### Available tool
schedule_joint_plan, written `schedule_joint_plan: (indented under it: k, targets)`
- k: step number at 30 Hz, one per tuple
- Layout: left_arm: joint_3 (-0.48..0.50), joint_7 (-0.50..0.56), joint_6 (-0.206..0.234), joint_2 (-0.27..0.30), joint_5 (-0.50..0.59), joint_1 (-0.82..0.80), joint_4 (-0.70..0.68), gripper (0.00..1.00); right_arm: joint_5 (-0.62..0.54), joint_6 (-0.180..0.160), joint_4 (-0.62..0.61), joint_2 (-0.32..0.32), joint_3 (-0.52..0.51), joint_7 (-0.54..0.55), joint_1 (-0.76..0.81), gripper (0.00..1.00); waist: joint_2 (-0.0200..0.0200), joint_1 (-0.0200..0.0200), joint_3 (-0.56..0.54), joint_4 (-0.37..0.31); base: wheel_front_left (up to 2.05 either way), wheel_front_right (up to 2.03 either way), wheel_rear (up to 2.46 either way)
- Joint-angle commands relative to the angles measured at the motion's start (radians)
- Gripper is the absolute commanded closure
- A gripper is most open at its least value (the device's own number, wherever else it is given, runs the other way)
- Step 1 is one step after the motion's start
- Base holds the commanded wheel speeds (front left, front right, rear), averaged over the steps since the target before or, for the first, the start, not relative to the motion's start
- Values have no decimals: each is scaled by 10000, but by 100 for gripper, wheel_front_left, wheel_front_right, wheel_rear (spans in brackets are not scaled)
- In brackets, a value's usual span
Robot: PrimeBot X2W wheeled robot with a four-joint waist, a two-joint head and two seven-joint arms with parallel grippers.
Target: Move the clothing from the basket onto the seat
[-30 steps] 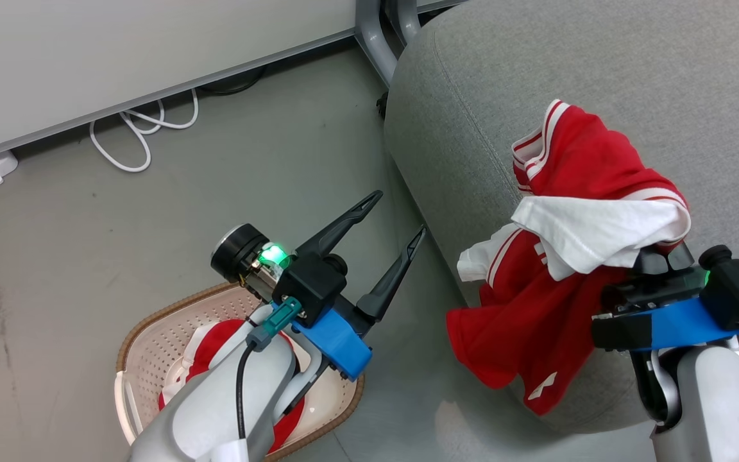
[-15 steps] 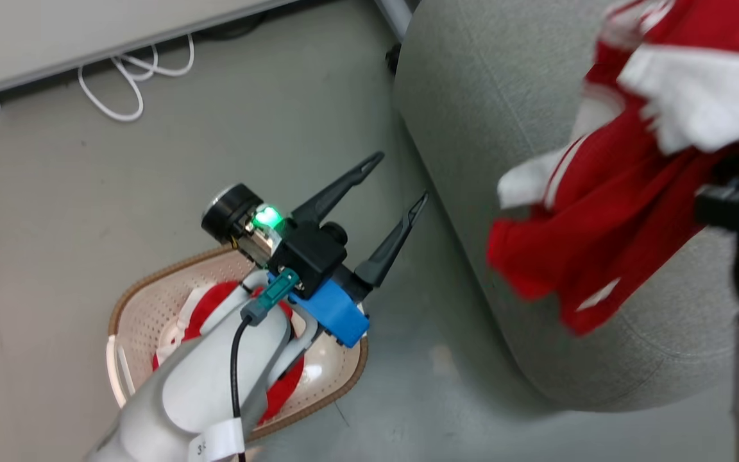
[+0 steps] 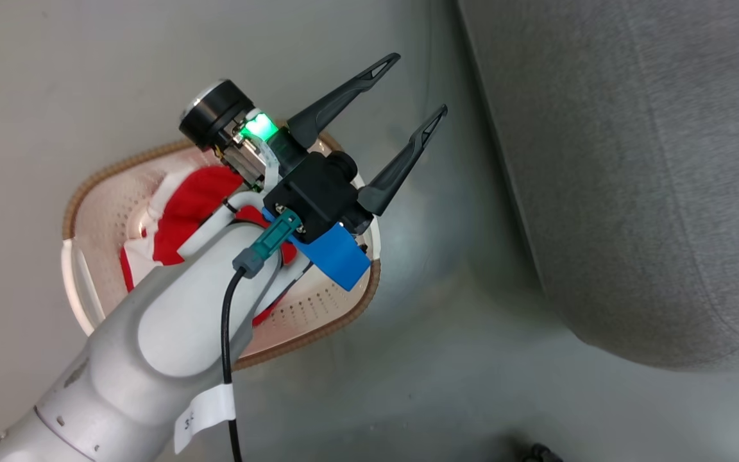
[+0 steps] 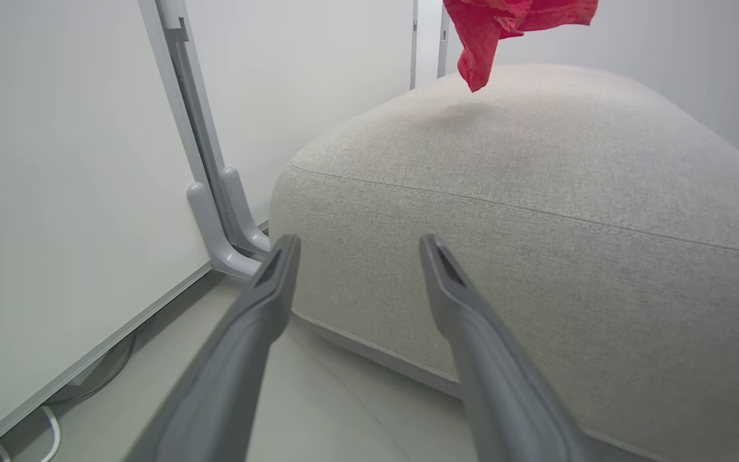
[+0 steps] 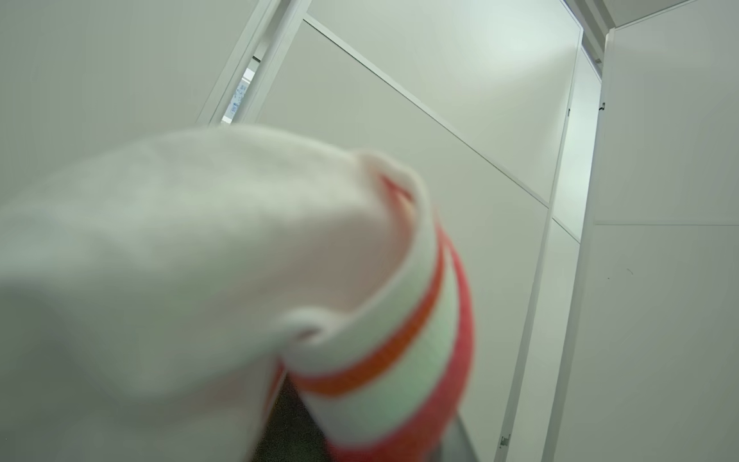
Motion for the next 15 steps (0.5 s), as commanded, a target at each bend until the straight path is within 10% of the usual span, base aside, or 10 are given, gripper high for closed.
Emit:
schedule_joint_plan:
  k: [1, 15]
  targets:
    - [-32, -10, -10, 135, 79, -278, -81, 0, 52, 1, 401, -192, -132, -2, -218, 100, 0, -1, 950, 48, 0, 0, 0]
    - [-171, 128, 79, 346, 154, -629, -411, 0, 313, -1, 3080, 1151, -260, -6, 1700, 100, 0, -1, 1620, -2, 0, 0, 0]
